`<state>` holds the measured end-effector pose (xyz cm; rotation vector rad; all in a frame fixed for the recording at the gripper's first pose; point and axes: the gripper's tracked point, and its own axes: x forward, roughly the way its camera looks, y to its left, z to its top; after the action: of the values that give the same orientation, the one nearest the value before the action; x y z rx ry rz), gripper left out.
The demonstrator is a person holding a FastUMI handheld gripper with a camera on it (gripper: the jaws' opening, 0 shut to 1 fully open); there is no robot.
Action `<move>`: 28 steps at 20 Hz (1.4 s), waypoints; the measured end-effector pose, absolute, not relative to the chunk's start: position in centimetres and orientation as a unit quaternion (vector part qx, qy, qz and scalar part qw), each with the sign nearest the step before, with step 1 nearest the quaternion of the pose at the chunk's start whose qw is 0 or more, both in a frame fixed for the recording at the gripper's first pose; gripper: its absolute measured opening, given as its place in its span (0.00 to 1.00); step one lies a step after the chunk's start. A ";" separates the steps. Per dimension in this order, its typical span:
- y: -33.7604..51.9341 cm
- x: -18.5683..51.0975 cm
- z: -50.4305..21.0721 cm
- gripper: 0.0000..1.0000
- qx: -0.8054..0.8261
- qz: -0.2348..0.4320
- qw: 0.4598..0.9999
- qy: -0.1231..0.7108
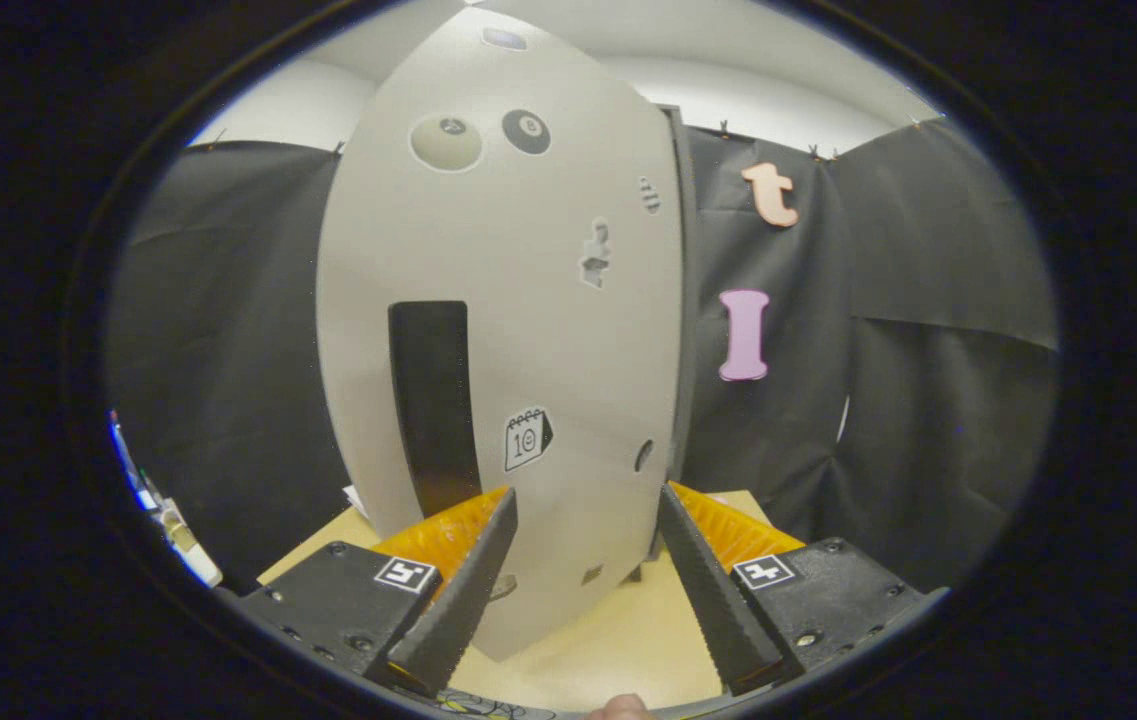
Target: Open the shoe cabinet door, grab the shoes and put them into the shoe cabinet, then close the shoe cabinet door.
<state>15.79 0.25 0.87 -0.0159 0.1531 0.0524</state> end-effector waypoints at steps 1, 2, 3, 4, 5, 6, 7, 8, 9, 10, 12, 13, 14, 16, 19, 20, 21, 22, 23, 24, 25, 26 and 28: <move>2.0 16.6 0.9 0.94 -0.007 0.041 0.996 0.076; 3.7 17.6 1.0 0.95 -0.007 0.055 0.996 0.076; 5.3 18.6 1.1 0.95 -0.009 0.068 0.995 0.073; 6.6 19.7 1.3 0.95 -0.010 0.075 0.994 0.072; 7.6 20.9 1.3 0.96 -0.010 0.083 0.994 0.073; 8.7 21.9 1.4 0.96 -0.008 0.091 0.993 0.074; 9.6 22.5 1.3 0.96 -0.009 0.092 0.993 0.076; 9.9 23.2 1.7 0.96 -0.009 0.090 0.993 0.070; 10.2 23.7 1.8 0.96 -0.009 0.087 0.994 0.072; 10.4 24.1 1.9 0.96 -0.008 0.087 0.994 0.072; 10.6 24.0 2.2 0.97 -0.015 0.084 0.994 0.069; 10.6 24.0 2.3 0.97 -0.020 0.083 0.994 0.069; 10.5 23.7 2.3 0.97 -0.024 0.081 0.994 0.073; 10.1 23.1 2.4 0.97 -0.023 0.074 0.995 0.069; 8.3 21.3 2.8 0.97 -0.027 0.058 0.996 0.062; 7.7 20.5 2.7 0.97 -0.027 0.052 0.996 0.063; 7.2 19.7 2.7 0.97 -0.024 0.047 0.996 0.065; 6.9 19.0 2.5 0.97 -0.021 0.045 0.997 0.066; 6.8 18.6 2.2 0.97 -0.022 0.043 0.996 0.070; 6.4 18.0 1.9 0.97 -0.025 0.037 0.996 0.077; 6.4 17.5 1.6 0.97 -0.022 0.033 0.996 0.082; 6.4 16.8 1.5 0.97 -0.016 0.032 0.996 0.087; 6.8 15.3 1.7 0.97 -0.011 0.025 0.996 0.083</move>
<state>15.30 6.77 1.66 -0.0228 0.1665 0.0508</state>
